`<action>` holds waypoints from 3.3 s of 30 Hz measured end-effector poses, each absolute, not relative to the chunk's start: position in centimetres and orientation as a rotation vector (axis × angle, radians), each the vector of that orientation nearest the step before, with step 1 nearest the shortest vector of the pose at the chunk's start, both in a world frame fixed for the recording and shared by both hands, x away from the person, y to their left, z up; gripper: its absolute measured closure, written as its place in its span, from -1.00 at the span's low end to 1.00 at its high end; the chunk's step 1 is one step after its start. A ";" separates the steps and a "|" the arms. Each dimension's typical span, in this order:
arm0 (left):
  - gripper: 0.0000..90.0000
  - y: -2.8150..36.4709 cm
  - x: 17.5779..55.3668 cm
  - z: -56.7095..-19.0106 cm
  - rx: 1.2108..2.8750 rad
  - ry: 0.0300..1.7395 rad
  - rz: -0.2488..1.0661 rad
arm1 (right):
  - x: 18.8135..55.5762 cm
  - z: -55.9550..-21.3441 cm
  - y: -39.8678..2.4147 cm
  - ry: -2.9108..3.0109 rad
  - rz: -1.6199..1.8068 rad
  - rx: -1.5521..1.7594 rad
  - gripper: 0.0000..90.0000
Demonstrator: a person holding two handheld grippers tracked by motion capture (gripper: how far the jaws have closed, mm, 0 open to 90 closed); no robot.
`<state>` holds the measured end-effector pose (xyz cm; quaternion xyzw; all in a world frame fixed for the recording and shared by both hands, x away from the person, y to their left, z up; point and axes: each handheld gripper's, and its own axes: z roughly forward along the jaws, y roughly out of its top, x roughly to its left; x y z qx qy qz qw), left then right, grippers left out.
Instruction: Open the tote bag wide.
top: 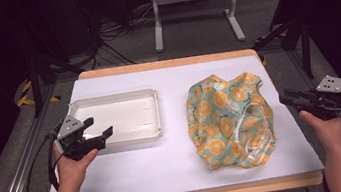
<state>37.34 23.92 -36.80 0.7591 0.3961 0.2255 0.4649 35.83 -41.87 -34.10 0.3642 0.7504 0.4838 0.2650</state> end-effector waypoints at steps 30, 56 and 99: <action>-0.51 23.5 37.2 -36.4 1.860 0.951 0.530 | 37.0 -34.9 -38.3 2.291 1.315 0.904 -0.23; -0.52 23.4 37.4 -36.6 1.881 0.945 0.537 | 37.9 -36.3 -39.6 2.335 1.238 0.996 1.00; -0.52 22.7 37.3 -36.5 1.882 0.945 0.522 | 35.0 -27.6 -38.8 2.061 1.608 0.731 1.00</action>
